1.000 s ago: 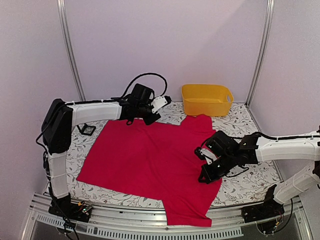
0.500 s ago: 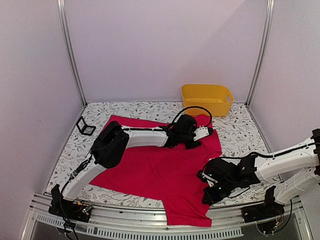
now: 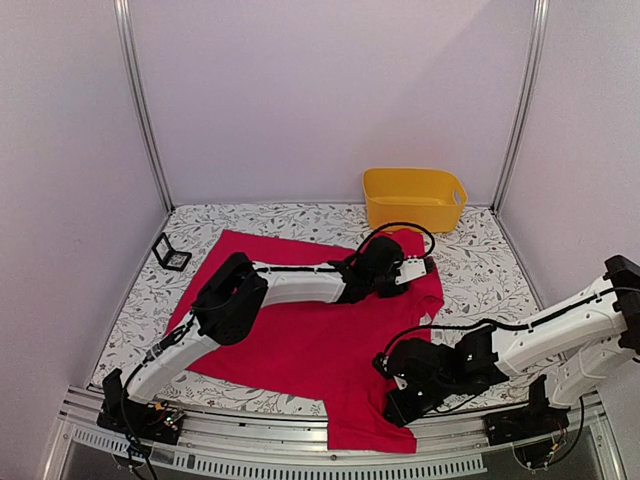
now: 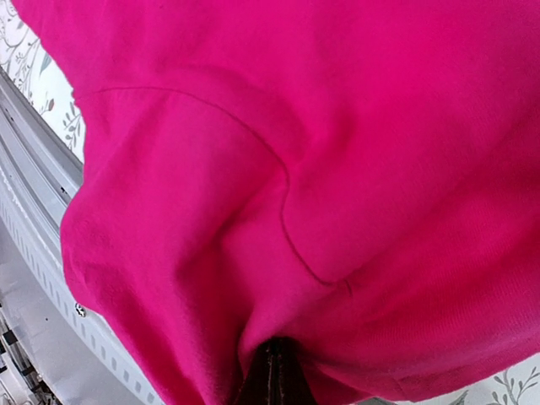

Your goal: Pin the brooch onto the clothing

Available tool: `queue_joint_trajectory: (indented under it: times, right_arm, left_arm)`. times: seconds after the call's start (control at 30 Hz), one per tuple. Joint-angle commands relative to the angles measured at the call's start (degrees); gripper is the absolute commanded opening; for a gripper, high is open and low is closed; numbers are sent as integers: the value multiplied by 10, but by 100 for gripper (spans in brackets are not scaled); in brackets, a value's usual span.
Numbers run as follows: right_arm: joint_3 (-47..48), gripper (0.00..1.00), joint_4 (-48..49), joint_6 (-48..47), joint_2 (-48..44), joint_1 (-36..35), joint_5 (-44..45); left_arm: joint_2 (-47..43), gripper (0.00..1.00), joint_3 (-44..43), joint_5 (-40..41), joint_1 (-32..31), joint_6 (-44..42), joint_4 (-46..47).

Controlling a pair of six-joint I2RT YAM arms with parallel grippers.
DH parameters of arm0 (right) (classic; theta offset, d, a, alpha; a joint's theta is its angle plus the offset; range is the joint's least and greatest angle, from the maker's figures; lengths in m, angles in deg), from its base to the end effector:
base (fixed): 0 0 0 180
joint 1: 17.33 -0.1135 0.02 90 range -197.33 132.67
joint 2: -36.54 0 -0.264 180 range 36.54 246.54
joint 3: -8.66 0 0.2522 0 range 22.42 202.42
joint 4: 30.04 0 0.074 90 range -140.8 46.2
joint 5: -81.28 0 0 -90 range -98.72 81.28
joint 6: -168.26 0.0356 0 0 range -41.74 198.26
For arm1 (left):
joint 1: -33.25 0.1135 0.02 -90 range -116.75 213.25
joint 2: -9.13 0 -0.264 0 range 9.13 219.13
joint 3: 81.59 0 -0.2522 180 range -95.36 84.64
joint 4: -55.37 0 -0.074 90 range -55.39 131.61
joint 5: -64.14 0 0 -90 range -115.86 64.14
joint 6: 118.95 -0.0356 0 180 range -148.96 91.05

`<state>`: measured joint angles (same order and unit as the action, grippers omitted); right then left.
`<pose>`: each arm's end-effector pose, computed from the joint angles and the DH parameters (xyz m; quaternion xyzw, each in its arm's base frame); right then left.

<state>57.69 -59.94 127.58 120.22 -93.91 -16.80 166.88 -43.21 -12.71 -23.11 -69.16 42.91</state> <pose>0.0521 0.2398 0.1339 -0.2444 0.9420 0.2269 0.0387 0.3403 -0.4967 0.0914 0.5987 0.6120 0.0262 0.5161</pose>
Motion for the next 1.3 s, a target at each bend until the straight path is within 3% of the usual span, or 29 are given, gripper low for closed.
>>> queue_joint_trajectory:
  times: [0.0,0.3,0.47,0.6,0.77,0.93,1.1,1.27]
  right_arm:
    - [17,0,-105,-17,14,-8,-23]
    - [91,0,-228,-88,-103,79,25]
    - [143,0,-233,-160,-118,205,30]
    - [200,0,-227,-234,-73,330,65]
    - [266,0,-165,-282,0,437,106]
    - [299,0,-64,-292,92,521,79]
    - [325,0,-28,-304,185,555,73]
    - [347,0,-19,-329,230,558,74]
  left_arm:
    - [-2,54,12,11,-4,-12,-66]
    - [-73,60,2,-38,-2,22,-133]
    - [-156,65,42,-73,11,82,-151]
    - [-272,66,170,-64,40,137,-139]
    - [-436,66,376,-14,97,251,-143]
    - [-583,64,589,24,127,438,-152]
    - [-736,64,804,37,147,665,-95]
    - [-760,63,849,76,161,796,-226]
